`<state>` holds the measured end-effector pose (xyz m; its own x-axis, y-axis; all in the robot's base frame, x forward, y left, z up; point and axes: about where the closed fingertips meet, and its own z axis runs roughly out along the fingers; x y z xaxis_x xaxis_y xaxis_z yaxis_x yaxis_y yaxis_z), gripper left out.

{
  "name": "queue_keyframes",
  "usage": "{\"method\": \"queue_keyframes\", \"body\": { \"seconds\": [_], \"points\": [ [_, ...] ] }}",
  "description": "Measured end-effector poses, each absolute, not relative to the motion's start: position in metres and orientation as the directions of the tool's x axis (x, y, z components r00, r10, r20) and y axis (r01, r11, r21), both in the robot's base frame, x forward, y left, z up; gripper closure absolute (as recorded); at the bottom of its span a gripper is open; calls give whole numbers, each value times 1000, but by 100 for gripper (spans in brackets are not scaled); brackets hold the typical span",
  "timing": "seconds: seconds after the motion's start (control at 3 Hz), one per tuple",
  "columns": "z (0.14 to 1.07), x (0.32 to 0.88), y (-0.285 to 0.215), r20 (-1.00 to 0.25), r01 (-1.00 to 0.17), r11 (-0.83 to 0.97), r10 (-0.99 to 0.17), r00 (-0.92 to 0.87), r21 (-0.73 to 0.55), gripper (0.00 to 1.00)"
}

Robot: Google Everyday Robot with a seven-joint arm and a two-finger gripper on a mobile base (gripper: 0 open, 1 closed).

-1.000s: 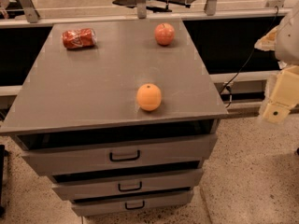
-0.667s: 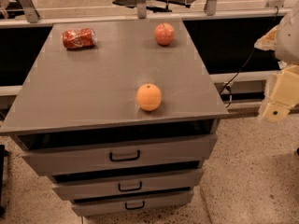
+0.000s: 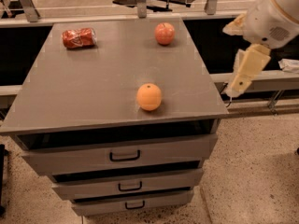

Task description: Pick apple

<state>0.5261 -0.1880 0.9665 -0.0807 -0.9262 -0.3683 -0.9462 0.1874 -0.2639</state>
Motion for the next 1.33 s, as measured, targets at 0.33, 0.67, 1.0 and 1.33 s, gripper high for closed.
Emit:
{"method": "queue_keyframes", "body": {
  "seconds": [0.33, 0.67, 1.0, 1.33],
  "points": [
    [958, 600, -163, -502, -943, 179, -865, -15, -281, 0],
    [966, 672, -137, -650, -918, 228, -759, 41, -324, 0],
    [965, 672, -136, -649, -919, 226, -760, 41, -323, 0],
    [960, 683, -134, -677, -907, 271, -736, 21, -322, 0]
  ]
}}
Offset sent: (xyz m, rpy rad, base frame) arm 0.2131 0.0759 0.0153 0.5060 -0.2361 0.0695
